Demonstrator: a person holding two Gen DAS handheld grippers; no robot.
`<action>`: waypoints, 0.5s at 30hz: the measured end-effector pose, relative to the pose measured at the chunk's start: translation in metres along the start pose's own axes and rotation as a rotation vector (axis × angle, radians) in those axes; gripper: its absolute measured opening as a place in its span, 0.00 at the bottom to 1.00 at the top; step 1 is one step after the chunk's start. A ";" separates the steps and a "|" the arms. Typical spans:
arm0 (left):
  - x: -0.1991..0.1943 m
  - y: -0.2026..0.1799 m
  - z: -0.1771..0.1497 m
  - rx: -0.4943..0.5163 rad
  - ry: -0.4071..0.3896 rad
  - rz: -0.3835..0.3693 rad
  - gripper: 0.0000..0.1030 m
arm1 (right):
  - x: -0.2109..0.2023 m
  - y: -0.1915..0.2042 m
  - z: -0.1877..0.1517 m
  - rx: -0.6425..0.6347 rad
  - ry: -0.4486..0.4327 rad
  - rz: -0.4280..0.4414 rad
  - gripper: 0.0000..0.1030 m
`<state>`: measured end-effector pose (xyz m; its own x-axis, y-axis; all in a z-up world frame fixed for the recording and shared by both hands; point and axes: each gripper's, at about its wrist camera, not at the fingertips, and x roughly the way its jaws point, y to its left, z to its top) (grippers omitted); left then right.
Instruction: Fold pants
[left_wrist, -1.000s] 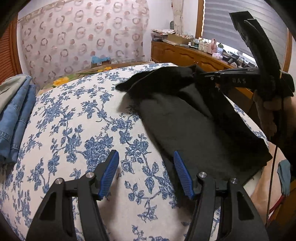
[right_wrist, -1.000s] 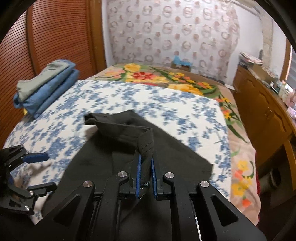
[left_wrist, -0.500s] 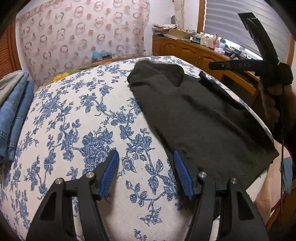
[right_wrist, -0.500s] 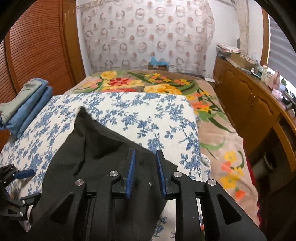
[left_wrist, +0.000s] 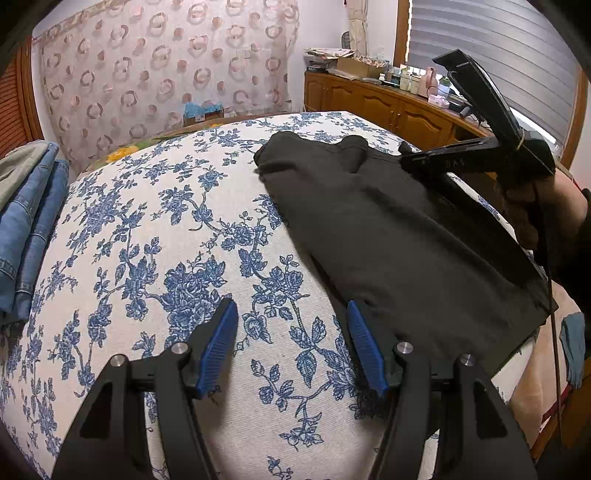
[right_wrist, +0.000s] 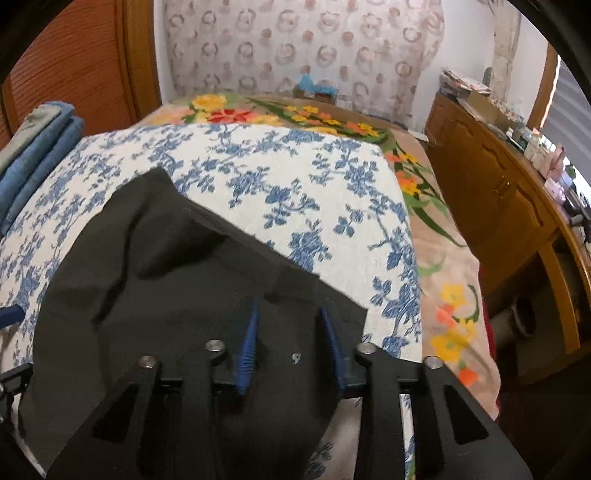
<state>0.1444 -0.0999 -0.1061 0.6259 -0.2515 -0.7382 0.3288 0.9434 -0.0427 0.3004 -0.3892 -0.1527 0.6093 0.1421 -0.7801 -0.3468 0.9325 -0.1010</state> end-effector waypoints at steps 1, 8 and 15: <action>0.000 0.000 0.000 0.000 0.000 0.000 0.59 | -0.001 -0.004 0.000 0.004 -0.002 -0.001 0.11; 0.000 0.000 0.000 0.001 0.000 0.001 0.59 | -0.009 -0.024 0.000 0.065 -0.038 -0.018 0.03; 0.000 0.000 -0.001 0.000 -0.001 0.001 0.59 | -0.014 -0.039 -0.002 0.128 -0.062 -0.066 0.12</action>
<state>0.1438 -0.1000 -0.1065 0.6268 -0.2507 -0.7378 0.3284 0.9436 -0.0416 0.3037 -0.4280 -0.1388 0.6721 0.0954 -0.7343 -0.2133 0.9746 -0.0686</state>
